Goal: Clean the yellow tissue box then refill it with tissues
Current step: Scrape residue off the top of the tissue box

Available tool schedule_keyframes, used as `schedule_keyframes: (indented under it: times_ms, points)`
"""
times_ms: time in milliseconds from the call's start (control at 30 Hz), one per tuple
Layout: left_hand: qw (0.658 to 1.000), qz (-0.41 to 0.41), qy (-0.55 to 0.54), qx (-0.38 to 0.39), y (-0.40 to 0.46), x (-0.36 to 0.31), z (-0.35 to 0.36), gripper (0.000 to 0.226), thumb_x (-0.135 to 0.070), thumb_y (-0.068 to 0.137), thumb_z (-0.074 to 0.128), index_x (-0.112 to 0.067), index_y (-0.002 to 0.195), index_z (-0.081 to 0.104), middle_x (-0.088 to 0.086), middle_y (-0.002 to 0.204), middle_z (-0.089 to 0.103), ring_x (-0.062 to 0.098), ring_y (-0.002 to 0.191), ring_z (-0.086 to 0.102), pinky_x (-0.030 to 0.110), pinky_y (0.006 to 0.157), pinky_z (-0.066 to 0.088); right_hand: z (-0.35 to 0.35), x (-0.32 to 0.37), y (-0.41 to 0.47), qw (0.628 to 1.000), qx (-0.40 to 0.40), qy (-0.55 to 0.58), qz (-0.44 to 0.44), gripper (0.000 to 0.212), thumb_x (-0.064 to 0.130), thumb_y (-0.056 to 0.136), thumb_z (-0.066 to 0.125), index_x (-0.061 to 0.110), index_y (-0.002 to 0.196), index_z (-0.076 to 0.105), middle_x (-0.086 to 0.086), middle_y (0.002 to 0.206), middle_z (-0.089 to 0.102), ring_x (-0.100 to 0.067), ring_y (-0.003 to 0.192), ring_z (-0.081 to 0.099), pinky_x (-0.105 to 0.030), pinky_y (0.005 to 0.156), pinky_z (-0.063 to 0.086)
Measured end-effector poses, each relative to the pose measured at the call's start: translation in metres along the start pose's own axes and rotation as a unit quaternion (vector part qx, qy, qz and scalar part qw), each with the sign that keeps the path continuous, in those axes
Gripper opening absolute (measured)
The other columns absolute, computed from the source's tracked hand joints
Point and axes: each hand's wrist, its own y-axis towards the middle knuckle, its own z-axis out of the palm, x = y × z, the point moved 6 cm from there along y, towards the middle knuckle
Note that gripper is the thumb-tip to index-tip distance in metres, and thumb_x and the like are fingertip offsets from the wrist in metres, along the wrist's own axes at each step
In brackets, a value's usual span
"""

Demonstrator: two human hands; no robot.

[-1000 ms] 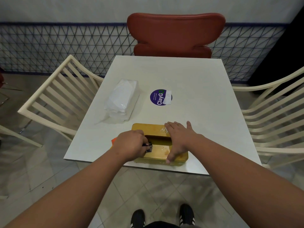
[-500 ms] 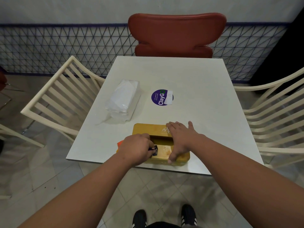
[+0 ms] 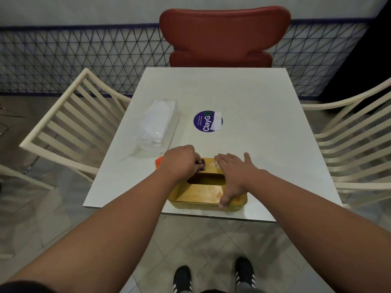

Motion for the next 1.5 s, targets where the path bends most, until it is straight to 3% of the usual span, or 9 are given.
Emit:
schedule_keyframes:
  times_ms: [100,267,433,600,767,967,1167,1367,1500]
  points:
    - [1.000,0.018,0.006,0.007,0.007,-0.004,-0.001,0.034,-0.048,0.091,0.054,-0.027,0.113,0.070,-0.003,0.103,0.059,0.017,0.088,0.056,0.028,0.063,0.039,0.000,-0.001,0.000,1.000,0.002,0.000,0.001,0.146,0.076,0.047,0.075,0.021,0.152,-0.009,0.001,0.162,-0.004,-0.023,0.148,-0.003,-0.064,0.114,0.000]
    - [0.999,-0.047,-0.009,0.005,0.004,0.029,-0.001,0.036,-0.050,0.091,0.054,-0.026,0.111,0.071,-0.003,0.101,0.059,0.016,0.087,0.056,0.027,0.064,0.040,-0.001,0.000,0.000,1.000,0.006,0.004,-0.003,0.145,0.075,0.048,0.075,0.021,0.152,-0.010,0.001,0.162,-0.006,-0.024,0.148,-0.004,-0.063,0.114,-0.001]
    - [1.000,0.014,-0.018,-0.016,0.010,-0.007,0.000,0.033,-0.046,0.091,0.055,-0.026,0.112,0.071,-0.004,0.101,0.060,0.015,0.086,0.056,0.026,0.062,0.037,-0.002,0.001,-0.001,1.000,0.004,-0.003,-0.001,0.145,0.074,0.048,0.076,0.020,0.152,-0.010,0.001,0.162,-0.005,-0.023,0.148,-0.003,-0.063,0.114,0.000]
    - [0.997,-0.072,-0.025,0.007,0.000,0.037,0.000,0.037,-0.050,0.090,0.055,-0.025,0.113,0.070,-0.003,0.104,0.059,0.016,0.088,0.056,0.029,0.070,0.048,-0.001,0.000,-0.001,1.000,0.006,0.001,-0.002,0.145,0.075,0.049,0.075,0.021,0.152,-0.011,0.000,0.162,-0.007,-0.024,0.148,-0.004,-0.063,0.113,-0.002]
    - [1.000,-0.019,-0.020,-0.009,0.005,0.009,-0.001,0.033,-0.047,0.092,0.054,-0.026,0.112,0.071,-0.003,0.103,0.059,0.017,0.089,0.057,0.028,0.064,0.041,-0.001,0.001,-0.001,1.000,0.005,0.003,0.000,0.146,0.074,0.048,0.076,0.020,0.152,-0.011,0.002,0.161,-0.006,-0.023,0.148,-0.005,-0.063,0.114,-0.002]
    - [0.997,-0.069,-0.041,-0.001,-0.017,0.049,-0.006,0.034,-0.048,0.091,0.056,-0.024,0.109,0.072,-0.004,0.096,0.059,0.015,0.083,0.055,0.026,0.062,0.039,-0.001,0.001,-0.002,1.000,0.009,0.009,0.000,0.146,0.074,0.048,0.076,0.021,0.151,-0.012,0.002,0.161,-0.008,-0.022,0.148,-0.005,-0.063,0.114,-0.003]
    - [0.999,0.021,-0.031,0.030,-0.068,0.032,0.007,0.030,-0.050,0.092,0.051,-0.034,0.108,0.072,-0.010,0.100,0.057,0.011,0.088,0.056,0.030,0.067,0.045,-0.001,0.001,-0.002,1.000,0.003,0.015,-0.002,0.144,0.073,0.049,0.076,0.021,0.152,-0.011,0.001,0.162,-0.006,-0.023,0.148,-0.004,-0.061,0.114,-0.003]
    - [0.996,-0.054,-0.065,-0.013,-0.081,0.038,0.005,0.029,-0.046,0.093,0.053,-0.031,0.107,0.072,-0.009,0.101,0.057,0.013,0.088,0.056,0.028,0.066,0.042,-0.002,0.000,-0.002,1.000,-0.007,0.020,-0.015,0.144,0.074,0.047,0.077,0.021,0.152,-0.007,0.002,0.162,-0.001,-0.023,0.148,0.001,-0.057,0.117,0.001]
    - [0.997,0.004,-0.078,0.001,-0.095,0.004,0.014,0.030,-0.046,0.094,0.051,-0.031,0.111,0.071,-0.010,0.103,0.056,0.012,0.089,0.055,0.028,0.066,0.040,-0.002,0.000,-0.002,1.000,-0.006,0.011,-0.015,0.143,0.076,0.048,0.075,0.022,0.152,-0.007,0.001,0.162,-0.002,-0.024,0.148,0.001,-0.060,0.115,0.000]
